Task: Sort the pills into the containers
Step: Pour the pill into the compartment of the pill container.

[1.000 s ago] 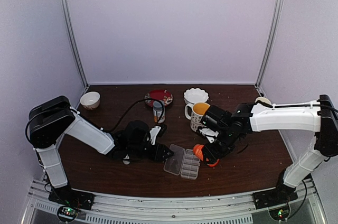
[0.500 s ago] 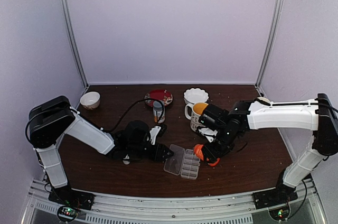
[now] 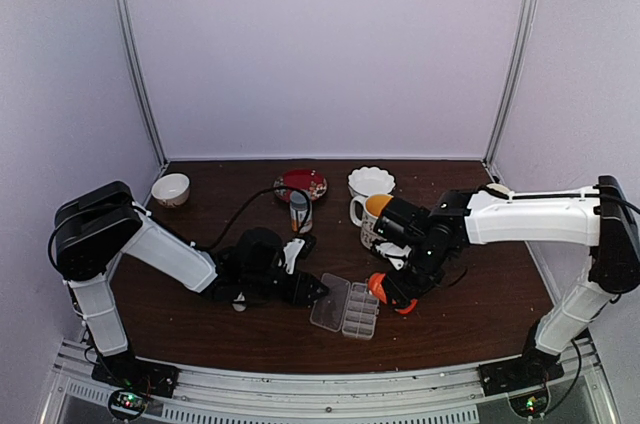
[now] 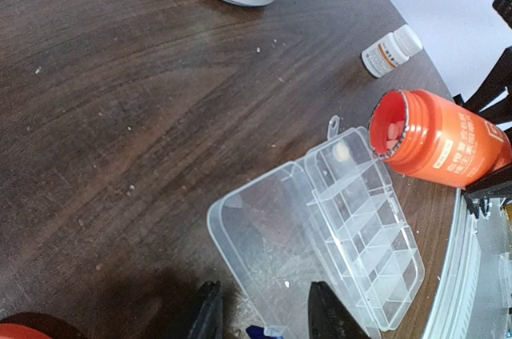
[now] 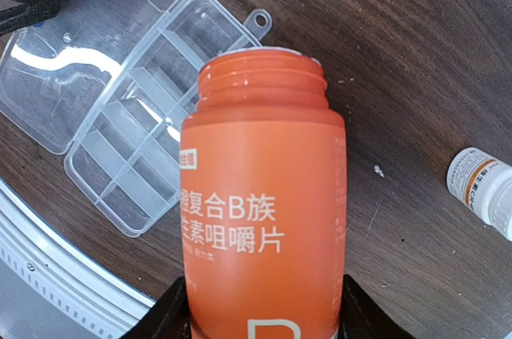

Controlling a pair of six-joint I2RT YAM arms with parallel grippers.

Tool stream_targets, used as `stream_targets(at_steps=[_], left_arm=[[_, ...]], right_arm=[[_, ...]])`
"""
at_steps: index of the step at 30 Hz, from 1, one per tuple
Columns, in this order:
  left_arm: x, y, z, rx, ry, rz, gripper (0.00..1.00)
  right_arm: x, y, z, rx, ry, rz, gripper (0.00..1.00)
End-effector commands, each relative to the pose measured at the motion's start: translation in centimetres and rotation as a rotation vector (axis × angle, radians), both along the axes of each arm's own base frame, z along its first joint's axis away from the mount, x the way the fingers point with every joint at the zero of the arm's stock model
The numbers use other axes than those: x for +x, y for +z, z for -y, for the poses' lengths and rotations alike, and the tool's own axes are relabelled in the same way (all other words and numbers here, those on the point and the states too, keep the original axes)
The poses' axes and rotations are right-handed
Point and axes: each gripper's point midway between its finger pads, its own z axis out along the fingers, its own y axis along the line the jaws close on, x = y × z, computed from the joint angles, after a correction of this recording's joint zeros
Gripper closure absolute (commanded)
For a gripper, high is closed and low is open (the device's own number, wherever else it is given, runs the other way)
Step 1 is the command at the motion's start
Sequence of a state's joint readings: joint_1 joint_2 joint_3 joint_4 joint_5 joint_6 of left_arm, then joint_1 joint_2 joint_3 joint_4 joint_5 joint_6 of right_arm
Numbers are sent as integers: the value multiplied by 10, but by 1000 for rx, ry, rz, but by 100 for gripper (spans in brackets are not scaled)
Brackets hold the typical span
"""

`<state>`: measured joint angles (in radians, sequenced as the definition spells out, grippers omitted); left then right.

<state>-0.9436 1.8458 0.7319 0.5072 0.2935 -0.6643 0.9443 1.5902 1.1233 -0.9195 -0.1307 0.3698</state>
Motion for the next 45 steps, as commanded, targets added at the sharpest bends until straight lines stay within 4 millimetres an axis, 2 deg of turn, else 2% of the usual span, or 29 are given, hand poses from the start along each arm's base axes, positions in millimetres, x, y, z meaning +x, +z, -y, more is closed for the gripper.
stream_targets(at_steps=[1, 5, 8, 12, 16, 18, 20, 22, 24, 28, 30, 33, 40, 43, 45], left_arm=[[0, 6, 5, -31, -5, 16, 60], [0, 6, 5, -31, -5, 16, 60], [0, 6, 4, -30, -5, 15, 60], [0, 6, 4, -31, -3, 14, 60], [1, 6, 5, -27, -4, 16, 60], [1, 6, 5, -29, -5, 15, 60], [0, 5, 4, -29, -4, 14, 60], [0, 6, 4, -30, -3, 14, 60], [0, 6, 4, -29, -2, 14, 60], [1, 6, 5, -29, -4, 15, 60], [1, 5, 4, -29, -3, 13, 60], [0, 5, 4, -28, -3, 13, 60], [1, 5, 5, -26, -3, 12, 60], [1, 5, 5, -26, -3, 12, 60], [1, 5, 5, -27, -3, 12, 60]], right_arm=[[3, 2, 4, -66, 17, 9, 100], [4, 4, -5, 8, 15, 16, 100], [2, -5, 4, -95, 39, -9, 100], [7, 11, -9, 45, 11, 34, 100], [4, -3, 4, -89, 36, -4, 100], [5, 5, -2, -34, 33, 18, 100], [9, 22, -9, 40, 18, 55, 100], [10, 29, -9, 60, 9, 70, 100], [8, 21, -8, 47, 14, 50, 100], [-10, -17, -2, -25, 46, -61, 100], [-12, -24, 2, -60, 47, -62, 100], [-5, -14, 0, -55, 44, -27, 100], [12, 34, -15, 45, 31, 79, 100], [9, 35, -16, 70, 29, 75, 100], [0, 20, -14, 48, 44, 18, 100]])
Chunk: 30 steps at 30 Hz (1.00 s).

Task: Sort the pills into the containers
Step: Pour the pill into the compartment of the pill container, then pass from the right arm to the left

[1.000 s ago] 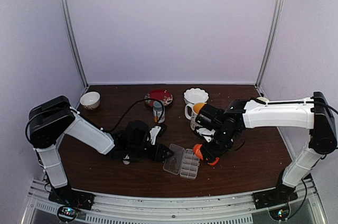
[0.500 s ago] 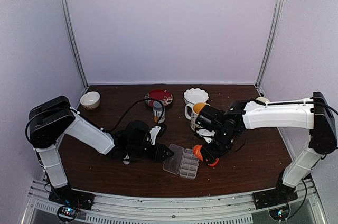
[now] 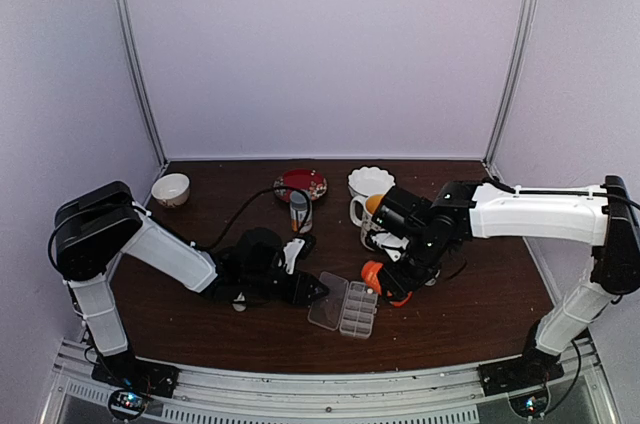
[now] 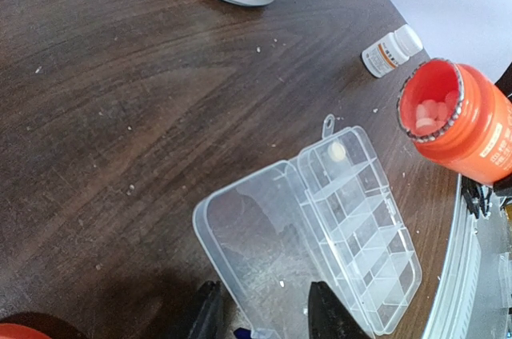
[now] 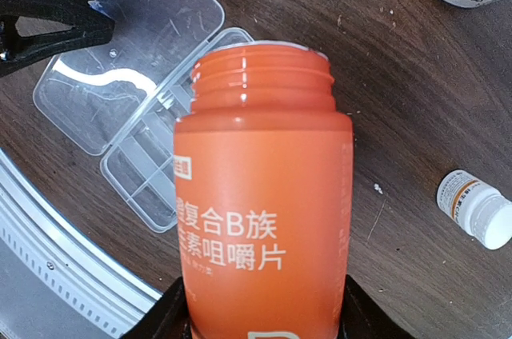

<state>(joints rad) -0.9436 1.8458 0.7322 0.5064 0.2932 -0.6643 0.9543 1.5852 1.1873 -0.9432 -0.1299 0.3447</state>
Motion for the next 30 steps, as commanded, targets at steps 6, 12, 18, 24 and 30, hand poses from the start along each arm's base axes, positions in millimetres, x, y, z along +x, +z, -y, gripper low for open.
stream_targets(at_steps=[6, 12, 18, 24, 30], left_arm=[[0, 5, 5, -26, -6, 12, 60], [1, 6, 6, -28, -6, 14, 60], [0, 5, 5, -28, -4, 13, 60], [-2, 21, 2, -54, -3, 28, 60], [-6, 58, -6, -77, 13, 45, 58]], right_arm=[[-13, -30, 13, -122, 28, -73, 100], [2, 5, 1, -48, 21, 7, 100], [2, 14, 0, -12, 26, 32, 100], [-5, 19, -9, 147, 102, 94, 100], [-11, 55, -24, 351, 229, 241, 100]])
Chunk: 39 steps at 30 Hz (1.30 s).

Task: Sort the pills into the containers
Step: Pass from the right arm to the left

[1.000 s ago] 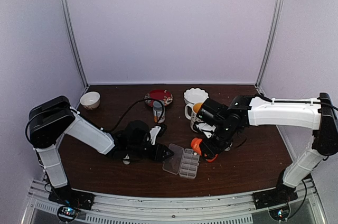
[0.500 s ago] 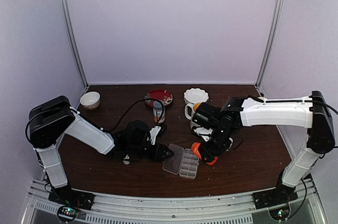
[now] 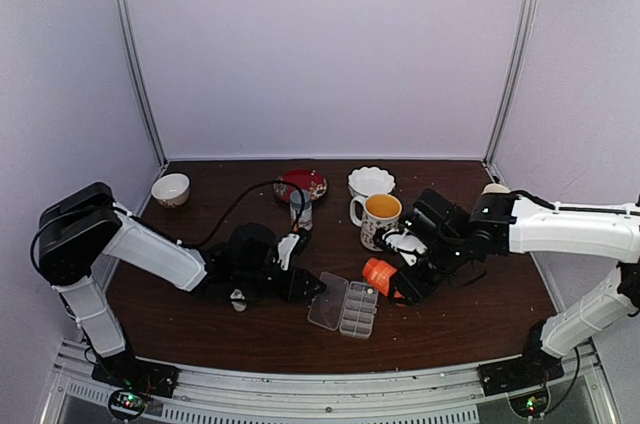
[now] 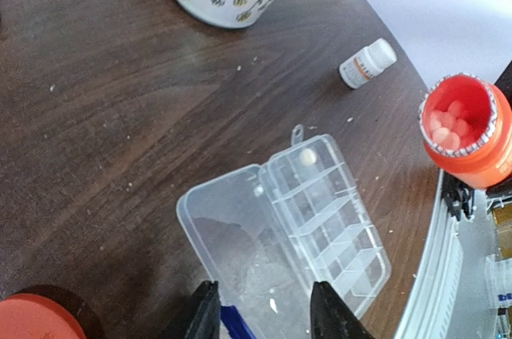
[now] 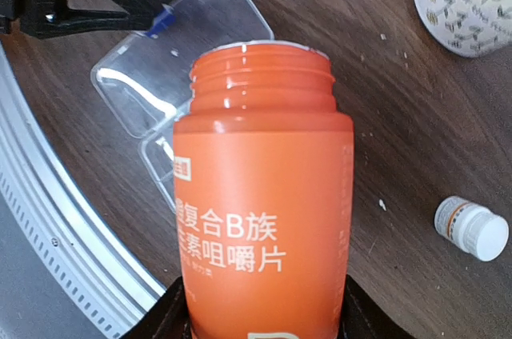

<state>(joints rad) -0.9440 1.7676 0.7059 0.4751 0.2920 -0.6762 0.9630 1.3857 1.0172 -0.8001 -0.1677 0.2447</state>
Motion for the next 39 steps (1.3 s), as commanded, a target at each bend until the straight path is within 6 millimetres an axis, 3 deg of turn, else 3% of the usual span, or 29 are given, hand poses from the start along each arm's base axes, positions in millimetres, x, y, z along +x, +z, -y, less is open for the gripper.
stream_targets(at_steps=[1, 5, 14, 19, 23, 24, 39], left_arm=[[-2, 48, -1, -54, 7, 49, 58], [-7, 77, -6, -17, 2, 93, 56], [-21, 148, -4, -142, -42, 112, 54], [-30, 178, 4, -228, -84, 72, 32], [-33, 187, 11, -277, -86, 8, 4], [-32, 188, 12, -287, -78, -9, 3], [-52, 198, 63, -417, -177, -203, 3]], right_arm=[[-1, 45, -31, 246, 148, 164, 100], [-6, 67, -34, 364, 209, 281, 100], [-19, 81, -36, 464, 280, 348, 100], [-22, 81, -35, 478, 339, 460, 100], [-22, 83, -34, 439, 375, 470, 100], [-23, 83, -34, 429, 385, 466, 100], [-23, 76, -45, 391, 418, 433, 100]])
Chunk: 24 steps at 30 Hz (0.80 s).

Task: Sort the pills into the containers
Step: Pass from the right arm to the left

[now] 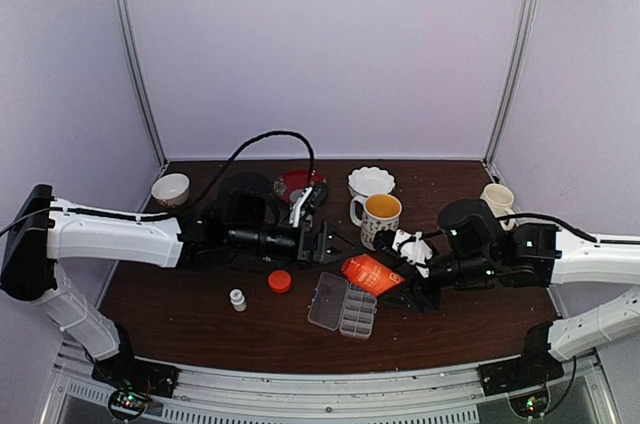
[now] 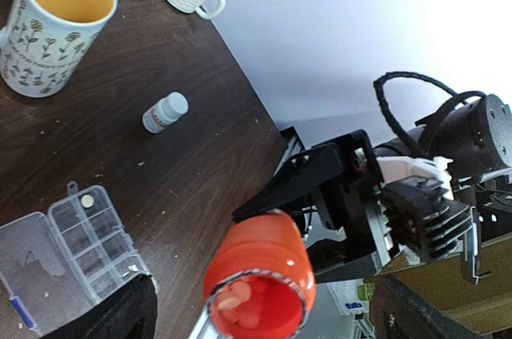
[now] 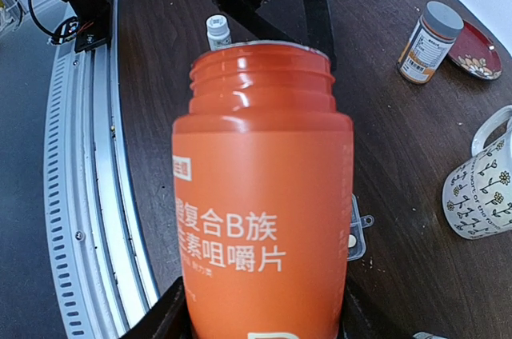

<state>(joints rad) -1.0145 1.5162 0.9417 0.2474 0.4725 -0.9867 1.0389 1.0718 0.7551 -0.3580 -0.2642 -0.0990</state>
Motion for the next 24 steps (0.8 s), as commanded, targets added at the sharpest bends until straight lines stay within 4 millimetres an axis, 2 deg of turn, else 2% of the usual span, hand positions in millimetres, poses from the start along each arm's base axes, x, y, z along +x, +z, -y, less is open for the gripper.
stream_targets(at_steps=[1, 9, 11, 13, 18, 21, 24], left_arm=[[-9, 30, 22, -122, -72, -8, 2], [-13, 7, 33, -84, -92, -93, 17], [-14, 3, 33, -75, -95, -105, 23], [-14, 0, 34, -71, -98, -112, 34], [-15, 0, 33, -86, -98, -119, 53], [-16, 1, 34, -94, -103, -129, 61], [-17, 2, 34, -107, -105, -141, 66]], right_arm=[[4, 17, -10, 24, 6, 35, 100], [6, 17, -12, 31, -4, 44, 100], [6, 16, -13, 31, -6, 45, 100], [6, 16, -13, 32, -6, 43, 100], [6, 15, -14, 31, -7, 47, 100], [6, 16, -13, 32, -7, 53, 90], [7, 16, -9, 29, -19, 65, 66]])
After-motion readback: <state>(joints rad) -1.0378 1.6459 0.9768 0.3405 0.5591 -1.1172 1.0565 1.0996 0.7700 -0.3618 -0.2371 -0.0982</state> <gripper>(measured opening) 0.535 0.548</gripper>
